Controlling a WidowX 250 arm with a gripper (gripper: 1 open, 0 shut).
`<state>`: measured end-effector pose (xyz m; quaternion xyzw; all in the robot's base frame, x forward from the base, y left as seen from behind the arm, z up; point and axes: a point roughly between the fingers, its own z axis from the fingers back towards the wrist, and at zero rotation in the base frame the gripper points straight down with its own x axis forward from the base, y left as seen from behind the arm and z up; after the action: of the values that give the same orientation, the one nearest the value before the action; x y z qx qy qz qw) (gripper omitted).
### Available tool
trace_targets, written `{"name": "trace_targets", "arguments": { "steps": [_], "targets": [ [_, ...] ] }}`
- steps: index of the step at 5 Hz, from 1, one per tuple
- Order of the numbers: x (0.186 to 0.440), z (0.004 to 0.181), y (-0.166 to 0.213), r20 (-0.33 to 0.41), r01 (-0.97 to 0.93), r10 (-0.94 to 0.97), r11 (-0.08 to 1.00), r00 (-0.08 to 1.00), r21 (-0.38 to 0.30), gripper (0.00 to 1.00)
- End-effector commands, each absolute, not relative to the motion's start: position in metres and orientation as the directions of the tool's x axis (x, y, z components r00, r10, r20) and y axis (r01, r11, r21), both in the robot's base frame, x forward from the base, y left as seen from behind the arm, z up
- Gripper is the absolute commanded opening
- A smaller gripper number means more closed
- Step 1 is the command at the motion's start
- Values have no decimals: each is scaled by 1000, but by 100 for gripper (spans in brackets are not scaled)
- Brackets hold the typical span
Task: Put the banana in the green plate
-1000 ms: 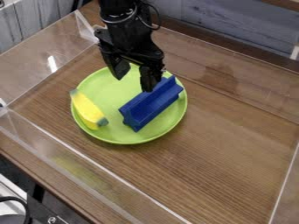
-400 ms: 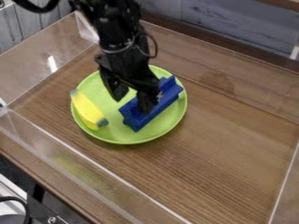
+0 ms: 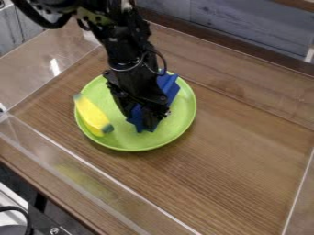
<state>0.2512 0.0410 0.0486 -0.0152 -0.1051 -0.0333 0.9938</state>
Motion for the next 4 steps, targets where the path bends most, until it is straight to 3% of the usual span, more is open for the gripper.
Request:
{"name": "trace_targets", "arguments": {
  "steps": [1, 4],
  "targets": [
    [257, 58, 41, 229, 64, -61, 998, 972, -8, 0],
    [261, 72, 52, 207, -50, 49, 999, 977, 3, 0]
  ]
}}
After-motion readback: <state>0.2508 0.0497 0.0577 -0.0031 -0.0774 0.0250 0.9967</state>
